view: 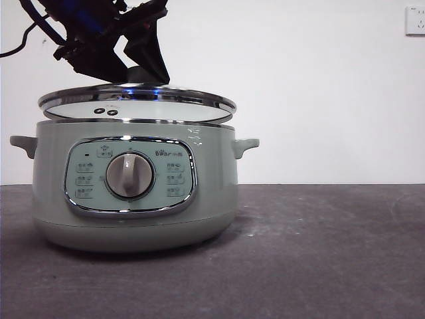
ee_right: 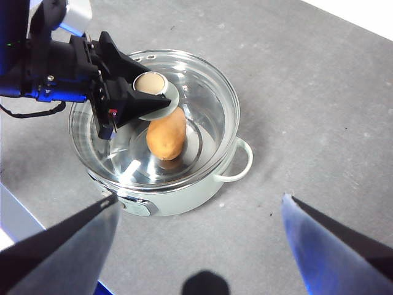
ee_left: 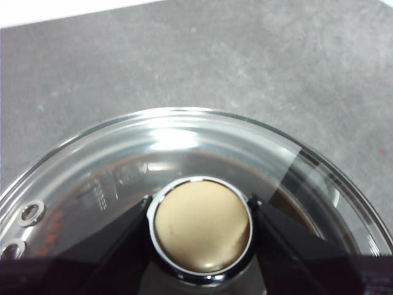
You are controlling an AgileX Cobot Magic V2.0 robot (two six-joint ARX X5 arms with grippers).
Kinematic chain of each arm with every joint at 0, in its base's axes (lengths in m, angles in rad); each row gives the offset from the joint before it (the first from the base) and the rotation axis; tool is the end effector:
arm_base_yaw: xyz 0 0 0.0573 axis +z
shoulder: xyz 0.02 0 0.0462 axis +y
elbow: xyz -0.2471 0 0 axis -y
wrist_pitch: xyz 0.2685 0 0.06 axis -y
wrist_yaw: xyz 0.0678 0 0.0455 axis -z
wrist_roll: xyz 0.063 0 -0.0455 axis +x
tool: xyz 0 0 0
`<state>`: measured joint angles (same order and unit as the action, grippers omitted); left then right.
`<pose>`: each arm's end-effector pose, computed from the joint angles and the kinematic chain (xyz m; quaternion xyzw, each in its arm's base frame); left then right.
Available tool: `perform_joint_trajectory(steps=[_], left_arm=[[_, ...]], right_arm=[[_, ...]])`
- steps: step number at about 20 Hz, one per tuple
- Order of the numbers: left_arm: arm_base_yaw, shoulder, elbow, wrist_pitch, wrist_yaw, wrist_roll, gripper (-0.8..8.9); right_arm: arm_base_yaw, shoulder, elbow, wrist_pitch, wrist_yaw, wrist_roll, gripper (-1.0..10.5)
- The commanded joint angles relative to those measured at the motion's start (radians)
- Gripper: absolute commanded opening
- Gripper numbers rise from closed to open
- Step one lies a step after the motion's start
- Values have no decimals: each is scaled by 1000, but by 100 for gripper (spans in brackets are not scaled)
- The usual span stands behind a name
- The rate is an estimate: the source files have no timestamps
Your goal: Pick up the potato,open the lid,put the potato in the pot,close the lid
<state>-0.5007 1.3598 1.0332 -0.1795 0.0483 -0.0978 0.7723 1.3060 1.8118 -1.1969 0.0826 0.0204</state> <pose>0.3110 -0.1736 0.2524 0.0105 0.2565 -0.2502 0.9335 0.1911 0.1789 0.4413 -0.1314 0.3115 0.3149 0.8869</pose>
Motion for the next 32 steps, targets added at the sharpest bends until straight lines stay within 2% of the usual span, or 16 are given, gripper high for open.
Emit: perform_joint_trajectory(steps=[1, 9, 12, 14, 18, 21, 22, 23, 25, 26, 32], left_arm=[[-4, -7, 10, 24, 4, -3, -9], [-4, 36, 10, 10, 4, -2, -9], [-4, 58, 10, -48, 5, -2, -8], [-4, 58, 10, -111, 3, 29, -7], [-4, 58, 10, -196, -102, 74, 0], [-4, 58, 10, -190, -109, 74, 4], [-4, 58, 10, -184, -108, 74, 30], [-4, 58, 10, -177, -104, 74, 114], [-4, 58, 10, -151, -96, 72, 368], [-4, 58, 10, -134, -96, 72, 427], [-7, -18, 78, -159, -95, 37, 436]], right_arm=[[0, 1, -3, 3, 4, 13, 437], [0, 1, -3, 3, 3, 19, 437], [0, 1, -3, 2, 3, 35, 437], [0, 1, -3, -1, 3, 35, 437], [0, 1, -3, -14, 2, 43, 437], [0, 1, -3, -18, 2, 43, 437], [0, 1, -3, -19, 2, 44, 437], [0, 1, -3, -23, 2, 44, 437], [0, 1, -3, -31, 2, 43, 437], [0, 1, -3, -32, 2, 43, 437], [0, 1, -5, -31, 4, 16, 437]])
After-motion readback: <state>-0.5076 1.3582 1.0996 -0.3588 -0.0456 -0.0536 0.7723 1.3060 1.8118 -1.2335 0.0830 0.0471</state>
